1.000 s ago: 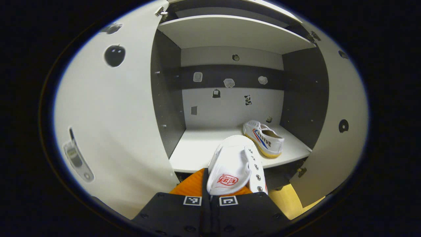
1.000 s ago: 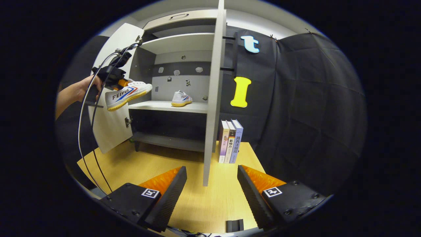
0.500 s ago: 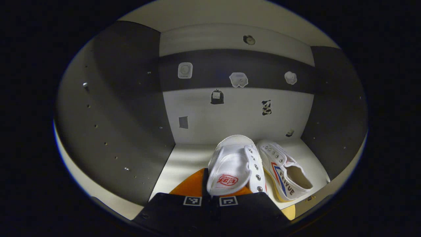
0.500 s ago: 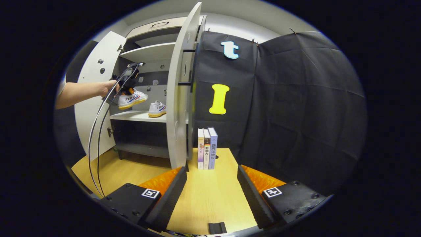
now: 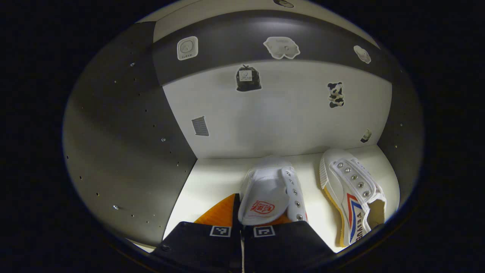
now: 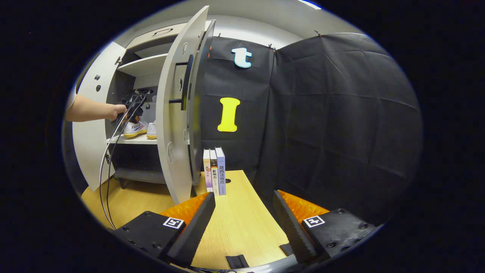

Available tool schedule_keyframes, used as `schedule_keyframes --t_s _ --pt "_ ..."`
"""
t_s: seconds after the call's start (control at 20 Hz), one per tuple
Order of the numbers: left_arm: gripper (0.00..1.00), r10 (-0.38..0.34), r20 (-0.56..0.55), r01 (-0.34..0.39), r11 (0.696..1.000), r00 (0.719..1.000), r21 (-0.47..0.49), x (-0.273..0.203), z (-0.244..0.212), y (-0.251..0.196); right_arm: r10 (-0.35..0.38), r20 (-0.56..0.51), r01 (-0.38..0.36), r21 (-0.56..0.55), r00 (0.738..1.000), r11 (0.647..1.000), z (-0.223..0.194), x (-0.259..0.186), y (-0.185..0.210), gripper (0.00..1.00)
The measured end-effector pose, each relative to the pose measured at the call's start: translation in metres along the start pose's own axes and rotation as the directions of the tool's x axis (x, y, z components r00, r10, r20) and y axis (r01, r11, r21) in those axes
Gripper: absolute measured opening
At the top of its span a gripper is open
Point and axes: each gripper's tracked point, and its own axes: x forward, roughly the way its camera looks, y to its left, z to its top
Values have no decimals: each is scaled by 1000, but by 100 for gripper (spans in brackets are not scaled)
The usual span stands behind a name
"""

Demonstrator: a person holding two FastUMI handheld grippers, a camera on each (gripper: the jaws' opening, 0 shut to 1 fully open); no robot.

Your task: Grab one shoe with the right hand and put it into the shoe cabinet, grab the other shoe with the left hand and put it into the shoe cabinet; then close the right door with the right hand and the left door with the left hand.

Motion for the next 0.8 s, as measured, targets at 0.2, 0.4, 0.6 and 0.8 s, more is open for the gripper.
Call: schedule_keyframes --t_s 0.2,0.4,0.6,0.8 --pt "23 -47 13 48 998 999 -45 -15 -1 -2 22 13 -22 -1 1000 1000 7 7 8 98" --pt "75 -121 85 121 993 989 1 -60 -2 -2 48 35 -49 21 998 999 14 17 21 98" --pt "98 -167 202 169 986 965 6 -129 -13 3 64 45 -67 69 997 995 21 27 33 98" --pt "98 -199 363 211 977 910 7 -206 -33 4 85 63 -89 70 994 994 34 32 39 98"
